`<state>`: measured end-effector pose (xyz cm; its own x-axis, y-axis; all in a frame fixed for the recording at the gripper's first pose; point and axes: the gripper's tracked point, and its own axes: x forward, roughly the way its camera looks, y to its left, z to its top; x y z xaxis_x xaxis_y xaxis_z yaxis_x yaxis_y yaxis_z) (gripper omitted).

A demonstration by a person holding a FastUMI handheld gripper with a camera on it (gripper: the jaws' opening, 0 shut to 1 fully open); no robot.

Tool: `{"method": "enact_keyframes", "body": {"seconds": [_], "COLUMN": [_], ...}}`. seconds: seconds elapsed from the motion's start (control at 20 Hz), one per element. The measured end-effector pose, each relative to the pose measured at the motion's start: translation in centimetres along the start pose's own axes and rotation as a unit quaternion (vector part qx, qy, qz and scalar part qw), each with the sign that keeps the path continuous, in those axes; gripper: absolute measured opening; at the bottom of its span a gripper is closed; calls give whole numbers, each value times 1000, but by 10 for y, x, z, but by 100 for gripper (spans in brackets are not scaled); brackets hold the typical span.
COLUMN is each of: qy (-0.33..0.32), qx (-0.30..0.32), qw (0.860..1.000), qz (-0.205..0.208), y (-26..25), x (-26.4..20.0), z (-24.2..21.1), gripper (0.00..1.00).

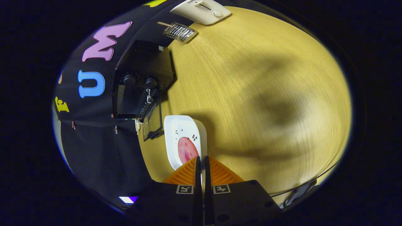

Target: Open the toaster oven, put the food inside, and close the toaster oven door.

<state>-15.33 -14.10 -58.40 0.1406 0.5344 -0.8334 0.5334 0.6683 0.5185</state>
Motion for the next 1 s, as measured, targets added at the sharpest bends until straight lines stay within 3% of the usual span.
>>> {"method": "enact_keyframes", "body": {"seconds": [0.25, 0.55, 0.85, 1.0], "qy": [-41, -94, -154, -192], "qx": [40, 129, 168, 220], "qw": [997, 982, 971, 954], "qz": [51, 101, 72, 73], "y": [65, 140, 179, 199], "x": [6, 58, 109, 128], "z": [-27, -24, 9, 32], "gripper": [8, 8, 8, 8]}}
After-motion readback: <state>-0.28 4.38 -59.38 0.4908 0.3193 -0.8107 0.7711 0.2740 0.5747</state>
